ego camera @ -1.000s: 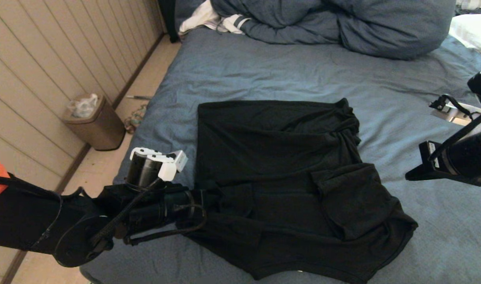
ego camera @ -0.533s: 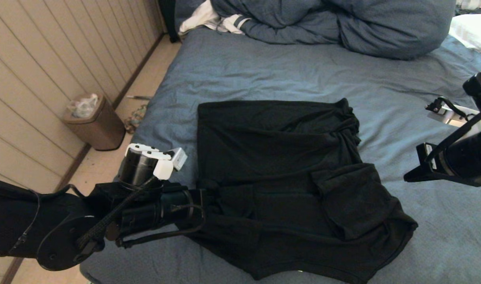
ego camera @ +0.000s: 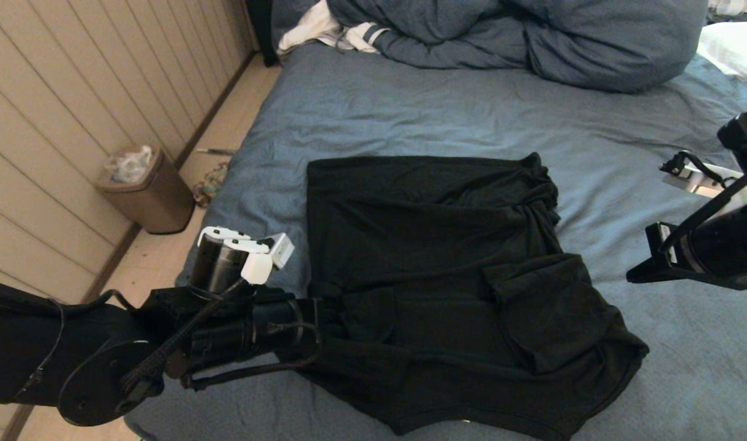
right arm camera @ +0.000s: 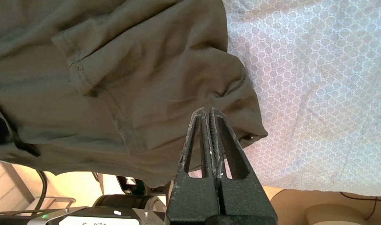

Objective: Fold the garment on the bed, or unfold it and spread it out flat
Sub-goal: Fold the black T-shirt

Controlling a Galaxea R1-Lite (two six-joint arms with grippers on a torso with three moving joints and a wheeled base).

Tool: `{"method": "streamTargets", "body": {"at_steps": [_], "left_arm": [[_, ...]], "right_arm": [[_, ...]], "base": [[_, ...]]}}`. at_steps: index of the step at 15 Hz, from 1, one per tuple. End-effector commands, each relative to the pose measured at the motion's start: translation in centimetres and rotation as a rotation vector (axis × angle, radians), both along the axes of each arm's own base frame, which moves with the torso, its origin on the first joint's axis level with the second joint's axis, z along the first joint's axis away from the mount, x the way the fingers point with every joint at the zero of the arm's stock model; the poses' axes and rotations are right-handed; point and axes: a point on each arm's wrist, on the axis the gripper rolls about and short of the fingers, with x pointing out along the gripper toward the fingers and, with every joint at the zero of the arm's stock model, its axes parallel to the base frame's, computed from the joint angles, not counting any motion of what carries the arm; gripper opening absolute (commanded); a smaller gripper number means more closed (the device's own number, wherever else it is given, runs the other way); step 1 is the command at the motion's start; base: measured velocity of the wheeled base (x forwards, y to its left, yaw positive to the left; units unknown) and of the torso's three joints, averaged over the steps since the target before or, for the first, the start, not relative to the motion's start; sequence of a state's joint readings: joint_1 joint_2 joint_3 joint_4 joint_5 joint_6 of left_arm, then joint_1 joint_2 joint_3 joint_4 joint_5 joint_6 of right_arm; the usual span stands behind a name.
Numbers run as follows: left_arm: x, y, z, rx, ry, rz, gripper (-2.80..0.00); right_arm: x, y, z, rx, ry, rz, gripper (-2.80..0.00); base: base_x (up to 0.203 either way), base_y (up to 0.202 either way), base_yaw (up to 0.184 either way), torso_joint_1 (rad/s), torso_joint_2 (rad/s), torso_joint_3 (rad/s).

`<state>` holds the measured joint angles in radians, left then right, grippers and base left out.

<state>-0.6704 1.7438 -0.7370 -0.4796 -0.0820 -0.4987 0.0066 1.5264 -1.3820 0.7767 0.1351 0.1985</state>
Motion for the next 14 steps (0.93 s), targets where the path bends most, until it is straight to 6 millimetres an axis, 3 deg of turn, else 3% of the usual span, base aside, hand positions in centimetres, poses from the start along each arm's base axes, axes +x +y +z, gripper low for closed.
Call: {"method": "streamTargets", "body": {"at_steps": [1,8,14], "left_arm": [[0.1,0.0,0.2,-0.008,-0.003,0.002,-2.80],[-0.1,0.1,0.4,0.000,-0.014,0.021,-2.80],[-0.2,1.1,1.2,0.094,-0.070,0.178,-2.80]], "right_arm": [[0.0,0.0,0.1,0.002,-0.001,0.001,-2.80],[0.2,0.7,0.6,-0.009,-0.039,0.049,-2.80],[1.4,0.7,-0.5,-0.027,-0.074,0.123,-2.80]], "base": [[0.000,0.000,0.000,0.000,0.00,0.000],[0.000,0.000,0.000,0.000,0.00,0.000],[0.000,0.000,0.000,0.000,0.00,0.000]]}}
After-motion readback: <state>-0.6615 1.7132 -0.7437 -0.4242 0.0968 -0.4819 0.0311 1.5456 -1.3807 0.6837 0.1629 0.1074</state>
